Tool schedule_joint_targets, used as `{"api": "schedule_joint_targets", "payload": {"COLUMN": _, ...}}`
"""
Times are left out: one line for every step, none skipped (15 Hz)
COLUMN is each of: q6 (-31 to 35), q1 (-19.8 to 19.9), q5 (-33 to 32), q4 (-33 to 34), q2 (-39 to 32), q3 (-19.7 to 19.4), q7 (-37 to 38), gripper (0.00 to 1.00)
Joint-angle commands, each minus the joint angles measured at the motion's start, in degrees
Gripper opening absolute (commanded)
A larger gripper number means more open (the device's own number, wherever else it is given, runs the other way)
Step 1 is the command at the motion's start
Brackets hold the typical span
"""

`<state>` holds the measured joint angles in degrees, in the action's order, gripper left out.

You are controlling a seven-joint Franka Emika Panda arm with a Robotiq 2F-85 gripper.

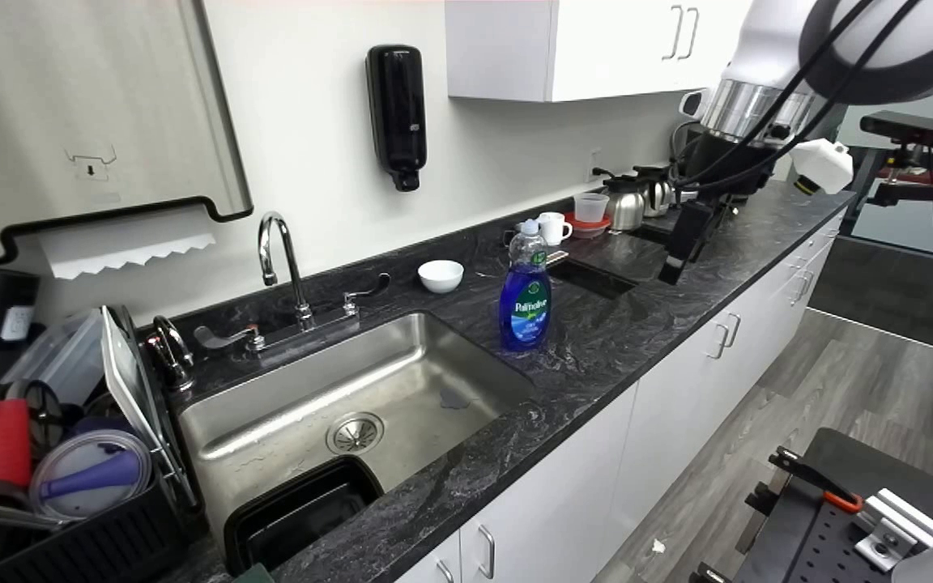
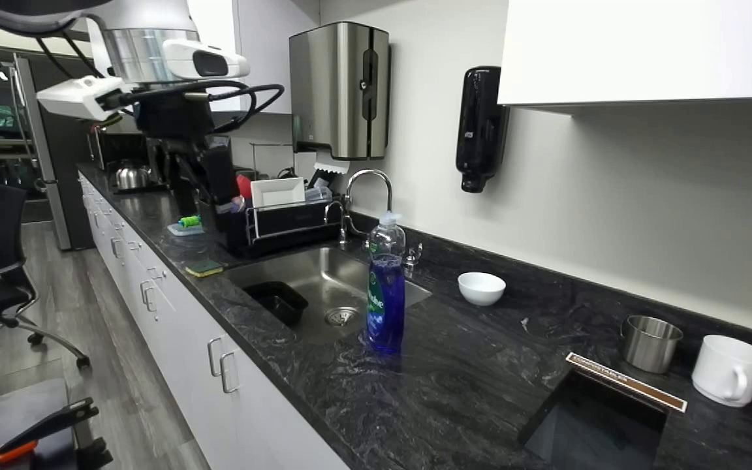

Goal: Pour some of the soap in the sink

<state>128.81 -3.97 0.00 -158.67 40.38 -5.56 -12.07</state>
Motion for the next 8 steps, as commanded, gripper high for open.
{"api": "schedule_joint_targets", "payload": {"q6": 3.9, "q1": -2.8, "q5": 4.3, "q4": 1.2, "q2": -3.9, "q3": -4.7, "q7": -8.1, "gripper": 1.00}}
{"api": "schedule_joint_targets", "payload": {"q6": 4.8, "q1": -3.4, "q5": 5.6, "q4": 1.4, "q2": -4.8, "q3": -6.2, "q7": -10.7, "gripper": 1.00}}
{"api": "schedule_joint_targets", "payload": {"q6": 5.3, "q1": -3.8, "q5": 6.8, "q4": 1.7, "q2": -5.8, "q3": -7.8, "q7": -13.3, "gripper": 1.00}}
{"api": "schedule_joint_targets", "payload": {"q6": 5.7, "q1": -4.3, "q5": 8.1, "q4": 2.1, "q2": -6.7, "q3": -9.3, "q7": -15.9, "gripper": 1.00}}
{"api": "schedule_joint_targets", "payload": {"q6": 5.7, "q1": -4.6, "q5": 9.1, "q4": 2.5, "q2": -7.5, "q3": -10.6, "q7": -18.2, "gripper": 1.00}}
{"api": "schedule_joint_targets", "payload": {"q6": 5.7, "q1": -4.7, "q5": 10.0, "q4": 3.1, "q2": -8.4, "q3": -11.7, "q7": -20.3, "gripper": 1.00}}
{"api": "schedule_joint_targets", "payload": {"q6": 5.7, "q1": -4.8, "q5": 10.9, "q4": 3.7, "q2": -9.2, "q3": -12.8, "q7": -22.2, "gripper": 1.00}}
{"api": "schedule_joint_targets", "payload": {"q6": 5.8, "q1": -4.8, "q5": 11.6, "q4": 4.3, "q2": -10.1, "q3": -13.6, "q7": -24.0, "gripper": 1.00}}
